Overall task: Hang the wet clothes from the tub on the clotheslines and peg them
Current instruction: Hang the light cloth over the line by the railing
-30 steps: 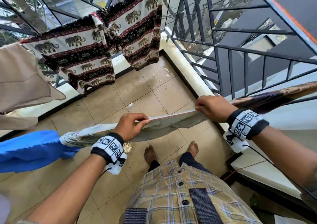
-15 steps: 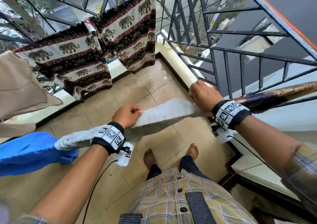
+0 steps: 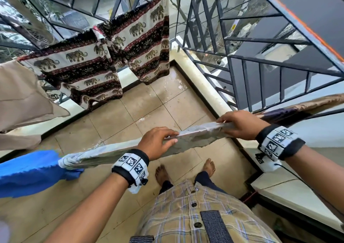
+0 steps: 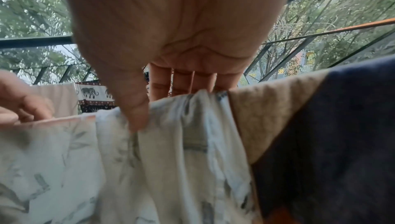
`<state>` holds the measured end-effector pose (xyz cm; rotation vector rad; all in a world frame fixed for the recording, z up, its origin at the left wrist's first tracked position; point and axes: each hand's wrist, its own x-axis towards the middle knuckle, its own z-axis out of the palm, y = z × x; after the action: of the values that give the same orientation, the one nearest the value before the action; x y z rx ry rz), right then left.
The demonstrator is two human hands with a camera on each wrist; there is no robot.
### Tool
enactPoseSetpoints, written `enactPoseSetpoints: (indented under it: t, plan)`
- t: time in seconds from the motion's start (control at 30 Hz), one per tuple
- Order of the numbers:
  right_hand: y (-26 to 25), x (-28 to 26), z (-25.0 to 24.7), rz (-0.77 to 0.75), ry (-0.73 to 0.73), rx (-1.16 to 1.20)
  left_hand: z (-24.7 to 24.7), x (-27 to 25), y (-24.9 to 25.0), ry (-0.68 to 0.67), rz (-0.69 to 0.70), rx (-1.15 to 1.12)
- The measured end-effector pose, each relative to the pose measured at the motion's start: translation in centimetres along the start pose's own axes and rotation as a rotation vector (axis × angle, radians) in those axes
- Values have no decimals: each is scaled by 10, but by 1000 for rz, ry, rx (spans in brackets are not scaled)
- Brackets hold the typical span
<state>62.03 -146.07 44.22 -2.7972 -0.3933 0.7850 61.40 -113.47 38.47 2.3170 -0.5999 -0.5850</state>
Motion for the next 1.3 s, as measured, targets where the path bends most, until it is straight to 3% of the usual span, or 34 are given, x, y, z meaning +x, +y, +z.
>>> enactPoseSetpoints:
  t: [0.17, 0.3, 0.5, 0.83, 1.03, 1.3]
  plan:
    - [4, -5, -7, 27, -45, -59, -2, 9, 0, 16, -47, 105]
    - [9, -4, -15, 56, -18, -16, -17, 5, -9, 35, -88, 53]
    - [7, 0, -12, 72, -102, -76, -18, -7, -13, 39, -25, 103]
    - [-44, 17, -4, -99, -35, -85, -61, -140, -101, 419, -473, 278]
    - [-80, 29, 16, -118, -62, -159, -68, -173, -147, 276, -387, 486]
    - [-82, 23, 15, 103, -25, -32, -85, -178, -150, 338, -383, 510]
